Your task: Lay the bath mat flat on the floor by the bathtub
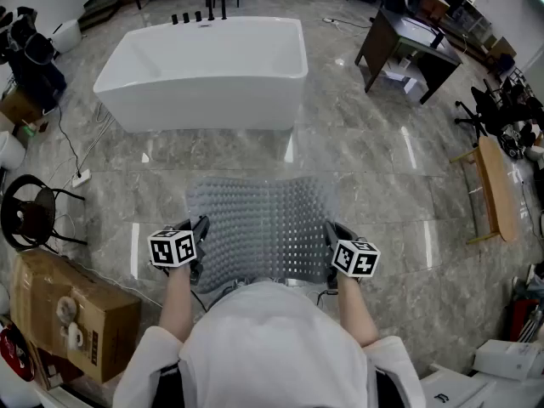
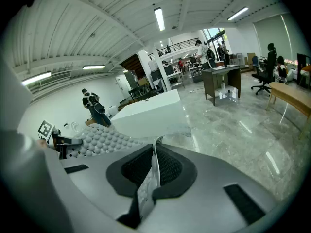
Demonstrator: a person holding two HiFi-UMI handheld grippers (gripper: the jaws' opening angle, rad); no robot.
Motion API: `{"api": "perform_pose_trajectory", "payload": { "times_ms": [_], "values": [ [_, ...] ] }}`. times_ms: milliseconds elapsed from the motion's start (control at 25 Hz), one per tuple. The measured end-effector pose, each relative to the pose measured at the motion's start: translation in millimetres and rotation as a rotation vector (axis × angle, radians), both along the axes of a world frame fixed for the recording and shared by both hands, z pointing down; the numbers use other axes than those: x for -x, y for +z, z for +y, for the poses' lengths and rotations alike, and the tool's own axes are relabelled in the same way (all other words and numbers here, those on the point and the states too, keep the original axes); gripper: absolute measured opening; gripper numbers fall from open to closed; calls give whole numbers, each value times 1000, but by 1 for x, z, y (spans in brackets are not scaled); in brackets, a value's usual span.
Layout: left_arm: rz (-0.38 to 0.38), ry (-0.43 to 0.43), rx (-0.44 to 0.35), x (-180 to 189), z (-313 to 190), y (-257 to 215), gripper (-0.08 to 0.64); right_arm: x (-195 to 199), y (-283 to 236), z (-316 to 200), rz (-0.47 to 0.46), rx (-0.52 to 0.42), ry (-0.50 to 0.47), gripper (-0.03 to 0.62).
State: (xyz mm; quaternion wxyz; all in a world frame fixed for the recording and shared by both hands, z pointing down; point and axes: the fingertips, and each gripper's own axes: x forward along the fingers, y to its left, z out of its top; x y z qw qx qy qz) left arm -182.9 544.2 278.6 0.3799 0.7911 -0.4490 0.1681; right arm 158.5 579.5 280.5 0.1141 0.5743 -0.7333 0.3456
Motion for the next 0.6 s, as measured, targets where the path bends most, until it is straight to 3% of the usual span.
{"api": "perform_pose_trajectory", "payload": {
  "times_ms": [600],
  "values": [
    [14, 24, 22, 19, -5, 9, 44, 28, 2, -8, -13, -4, 6, 39]
  ]
}}
